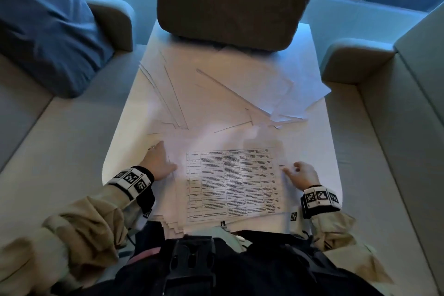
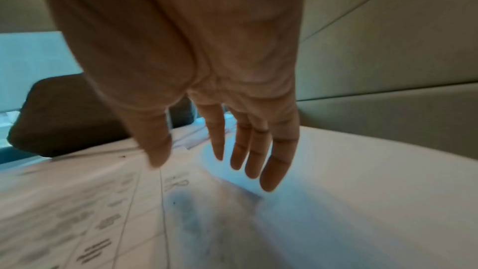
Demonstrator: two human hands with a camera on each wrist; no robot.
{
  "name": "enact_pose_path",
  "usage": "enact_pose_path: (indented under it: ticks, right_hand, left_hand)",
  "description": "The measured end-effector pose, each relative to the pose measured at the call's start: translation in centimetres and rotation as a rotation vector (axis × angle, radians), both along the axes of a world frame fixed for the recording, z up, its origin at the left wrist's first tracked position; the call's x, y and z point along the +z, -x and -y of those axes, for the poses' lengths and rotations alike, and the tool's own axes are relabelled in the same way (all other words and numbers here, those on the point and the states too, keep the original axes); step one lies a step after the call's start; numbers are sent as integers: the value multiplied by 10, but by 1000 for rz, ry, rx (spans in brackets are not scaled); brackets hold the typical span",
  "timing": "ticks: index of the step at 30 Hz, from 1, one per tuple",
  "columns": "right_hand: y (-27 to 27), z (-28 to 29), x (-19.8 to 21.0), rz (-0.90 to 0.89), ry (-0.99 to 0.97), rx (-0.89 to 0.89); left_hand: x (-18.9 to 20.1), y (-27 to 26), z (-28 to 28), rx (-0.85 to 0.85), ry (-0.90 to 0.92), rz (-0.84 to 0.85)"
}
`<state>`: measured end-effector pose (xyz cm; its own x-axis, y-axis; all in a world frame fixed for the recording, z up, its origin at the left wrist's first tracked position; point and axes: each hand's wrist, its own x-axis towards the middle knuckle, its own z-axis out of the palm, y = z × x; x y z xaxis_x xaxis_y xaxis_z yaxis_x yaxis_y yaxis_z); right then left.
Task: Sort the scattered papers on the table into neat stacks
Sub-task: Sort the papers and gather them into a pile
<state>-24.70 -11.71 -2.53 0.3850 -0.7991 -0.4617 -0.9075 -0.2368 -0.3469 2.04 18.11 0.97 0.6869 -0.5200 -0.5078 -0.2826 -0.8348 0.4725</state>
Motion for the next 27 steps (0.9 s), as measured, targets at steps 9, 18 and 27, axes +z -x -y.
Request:
enact_pose_path:
  ticks: [9, 18, 27]
  right_hand:
    - [-32, -35, -12, 35, 72, -19]
    - [-41, -75, -6, 2, -35, 81]
    - [-32, -48, -6, 77, 40, 82]
  left_hand:
    - [-10, 5, 5, 159, -122, -50]
    - [-21, -9, -11, 198, -190, 10]
    - [-25, 11, -15, 36, 46, 223]
